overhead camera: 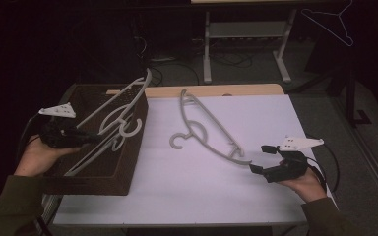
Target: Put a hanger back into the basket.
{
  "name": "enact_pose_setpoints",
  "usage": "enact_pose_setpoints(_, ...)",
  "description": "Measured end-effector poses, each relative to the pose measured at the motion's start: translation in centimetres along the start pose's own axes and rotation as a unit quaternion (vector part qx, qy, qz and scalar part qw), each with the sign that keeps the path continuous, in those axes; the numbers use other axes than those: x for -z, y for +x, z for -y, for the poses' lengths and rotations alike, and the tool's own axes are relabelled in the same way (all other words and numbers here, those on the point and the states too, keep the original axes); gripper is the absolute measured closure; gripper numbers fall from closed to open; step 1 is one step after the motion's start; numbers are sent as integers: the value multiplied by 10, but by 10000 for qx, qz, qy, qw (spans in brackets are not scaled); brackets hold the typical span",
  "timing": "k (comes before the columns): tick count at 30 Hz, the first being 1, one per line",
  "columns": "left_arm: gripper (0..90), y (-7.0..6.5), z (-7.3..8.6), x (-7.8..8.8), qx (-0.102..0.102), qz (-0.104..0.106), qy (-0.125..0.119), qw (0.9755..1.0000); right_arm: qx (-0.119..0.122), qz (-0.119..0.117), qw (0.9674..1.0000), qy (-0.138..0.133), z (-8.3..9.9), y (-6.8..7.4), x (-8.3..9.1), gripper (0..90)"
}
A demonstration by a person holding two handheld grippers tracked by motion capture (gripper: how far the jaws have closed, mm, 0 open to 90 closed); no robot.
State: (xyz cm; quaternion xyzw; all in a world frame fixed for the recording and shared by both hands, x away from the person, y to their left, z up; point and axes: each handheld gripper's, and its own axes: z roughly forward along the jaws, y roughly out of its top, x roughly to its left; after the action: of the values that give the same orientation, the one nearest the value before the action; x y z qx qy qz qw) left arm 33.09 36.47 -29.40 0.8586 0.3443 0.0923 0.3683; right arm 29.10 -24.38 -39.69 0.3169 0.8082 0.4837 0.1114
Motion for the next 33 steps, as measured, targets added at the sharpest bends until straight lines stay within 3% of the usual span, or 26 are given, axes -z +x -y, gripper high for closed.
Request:
enact_pose_setpoints(3, 818, 5, 10, 1, 161, 14, -20, 9999, 8, 8, 10000, 8, 0, 0, -1, 136)
enact_pose_setpoints(5, 818, 9, 16, 1, 157, 7, 82, 9998, 16, 6, 10000, 19, 0, 0, -1, 136)
enact_pose_setpoints(15, 817, 20, 34, 1, 345, -18, 128, 9993, 30, 15, 10000, 32, 0, 0, -1, 136)
enact_pose_setpoints(33, 814, 26, 40, -4, 426, -4, 325, 9986, 24, 19, 10000, 39, 0, 0, -1, 136)
